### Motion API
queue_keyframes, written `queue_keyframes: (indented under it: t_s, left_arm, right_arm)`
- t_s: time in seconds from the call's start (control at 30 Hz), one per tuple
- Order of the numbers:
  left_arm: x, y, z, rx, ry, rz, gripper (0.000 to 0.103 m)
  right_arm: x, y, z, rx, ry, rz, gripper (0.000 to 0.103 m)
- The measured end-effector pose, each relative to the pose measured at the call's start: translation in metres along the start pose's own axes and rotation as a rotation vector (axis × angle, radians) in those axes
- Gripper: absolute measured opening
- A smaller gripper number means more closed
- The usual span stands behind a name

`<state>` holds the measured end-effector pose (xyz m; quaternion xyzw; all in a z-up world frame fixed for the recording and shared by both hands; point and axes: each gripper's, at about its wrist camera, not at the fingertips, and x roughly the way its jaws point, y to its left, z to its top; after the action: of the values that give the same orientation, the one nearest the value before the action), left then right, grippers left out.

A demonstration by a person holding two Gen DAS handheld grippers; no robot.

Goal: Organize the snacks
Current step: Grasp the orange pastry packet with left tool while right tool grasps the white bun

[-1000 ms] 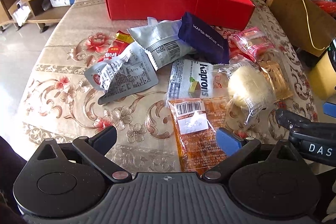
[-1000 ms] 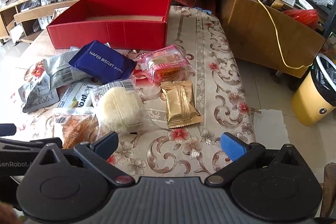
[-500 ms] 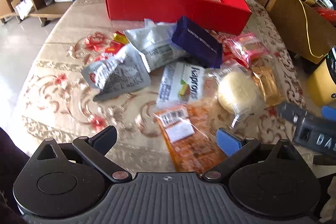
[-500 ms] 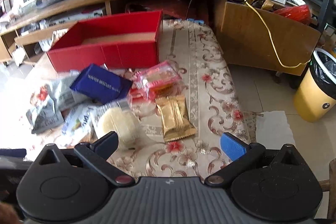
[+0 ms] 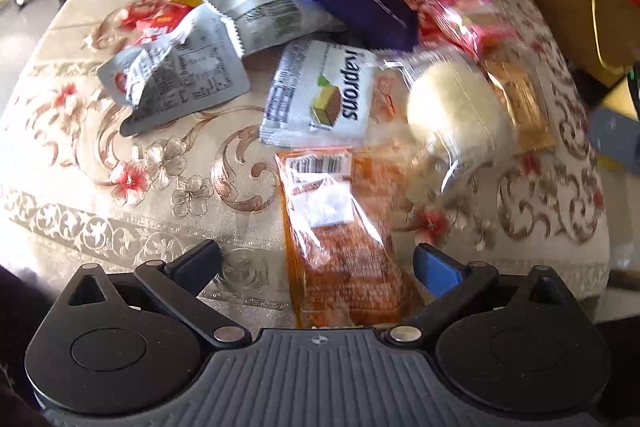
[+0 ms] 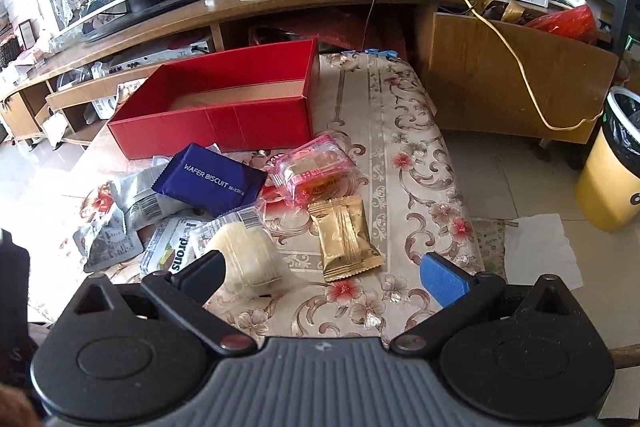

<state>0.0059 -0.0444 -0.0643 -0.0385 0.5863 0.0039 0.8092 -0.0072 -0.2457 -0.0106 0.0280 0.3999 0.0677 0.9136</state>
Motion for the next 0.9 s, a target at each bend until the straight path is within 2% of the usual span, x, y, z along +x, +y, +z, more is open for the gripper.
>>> queue_keyframes:
  t_s: [0.13,0.2,0.37,0.47,0.57,0.67,0.7,0.77,0.9]
  left_arm:
    - [0.001,0.000,0.002,0.051,-0.009,0.000,0.101]
    - [0.001,0.004,0.005,0.079,-0.026,0.028,0.098]
    - [-0.004,0.024,0.013,0.061,-0.047,0.005,0.092]
    - [-0.003,0.030,0.017,0.085,-0.077,0.024,0.088]
    - [-0.003,0.032,0.017,0.100,-0.094,0.032,0.089]
    - [-0.005,0.034,0.012,0.111,-0.095,0.016,0.096]
    - [-0.002,0.032,0.013,0.107,-0.094,0.003,0.102]
    - [0.000,0.034,0.011,0.089,-0.095,-0.014,0.103]
    - [0.002,0.028,0.008,0.119,-0.104,0.013,0.103]
  right_arm:
    - [0.004,0.004,0.001,-0.018,0.008,-0.007,0.103]
    - [0.007,0.004,0.002,-0.019,0.017,-0.015,0.103]
    - [0.021,0.014,0.011,-0.044,0.057,-0.008,0.103]
    - [0.034,0.031,0.017,-0.120,0.076,-0.004,0.103]
    - [0.053,0.046,0.021,-0.216,0.111,-0.009,0.103]
    - [0.075,0.055,0.023,-0.287,0.171,0.015,0.103]
    - [0.082,0.058,0.023,-0.307,0.186,0.021,0.102]
    - [0.094,0.061,0.024,-0.335,0.209,0.035,0.102]
    - [0.114,0.060,0.025,-0.348,0.261,0.072,0.101]
